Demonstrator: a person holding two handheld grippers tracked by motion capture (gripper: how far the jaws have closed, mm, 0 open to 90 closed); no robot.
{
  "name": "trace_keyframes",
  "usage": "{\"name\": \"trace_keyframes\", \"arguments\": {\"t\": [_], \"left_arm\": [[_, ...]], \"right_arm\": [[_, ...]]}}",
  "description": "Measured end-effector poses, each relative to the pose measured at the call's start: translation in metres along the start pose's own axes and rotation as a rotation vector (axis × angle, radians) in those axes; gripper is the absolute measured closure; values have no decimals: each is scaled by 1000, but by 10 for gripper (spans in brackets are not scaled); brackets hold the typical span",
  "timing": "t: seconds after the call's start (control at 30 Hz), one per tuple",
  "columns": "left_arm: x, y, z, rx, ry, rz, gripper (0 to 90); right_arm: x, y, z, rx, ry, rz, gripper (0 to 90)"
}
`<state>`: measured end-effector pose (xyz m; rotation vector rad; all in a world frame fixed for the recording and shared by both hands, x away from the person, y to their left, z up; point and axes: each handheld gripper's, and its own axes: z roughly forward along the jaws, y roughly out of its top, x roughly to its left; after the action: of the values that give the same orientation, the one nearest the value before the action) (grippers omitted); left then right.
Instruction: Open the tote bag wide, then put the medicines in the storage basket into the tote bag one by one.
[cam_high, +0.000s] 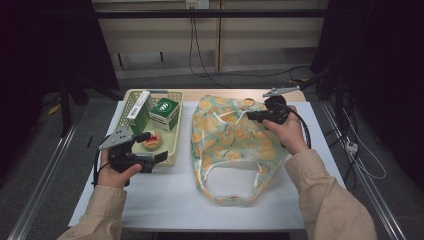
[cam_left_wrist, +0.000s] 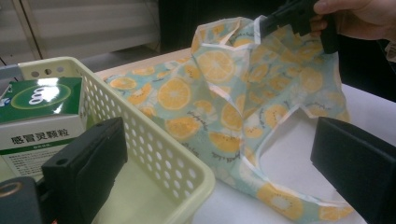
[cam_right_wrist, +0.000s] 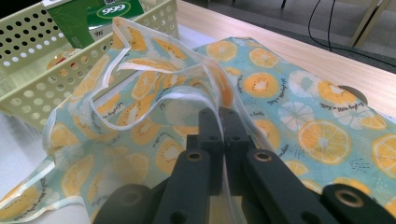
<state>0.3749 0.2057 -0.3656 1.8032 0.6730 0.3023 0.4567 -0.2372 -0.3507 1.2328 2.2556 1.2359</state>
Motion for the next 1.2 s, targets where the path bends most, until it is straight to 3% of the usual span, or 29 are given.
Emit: {"name": "trace_keyframes", "arguments": {"t": [0.33,0.83,1.1,1.2], "left_arm": [[18,10,3,14,11,-14,35],[46,27,13,74,33,28,39],[66,24,23,131,70,53,43],[75,22,26,145,98,40,44]], "right_arm": [[0,-4,2,2,2,7,900],[-1,-4,-1,-1,-2,9,900],[0,-5,-1,-2,-3,12,900],[0,-5,-1,1,-3,10,900]]}}
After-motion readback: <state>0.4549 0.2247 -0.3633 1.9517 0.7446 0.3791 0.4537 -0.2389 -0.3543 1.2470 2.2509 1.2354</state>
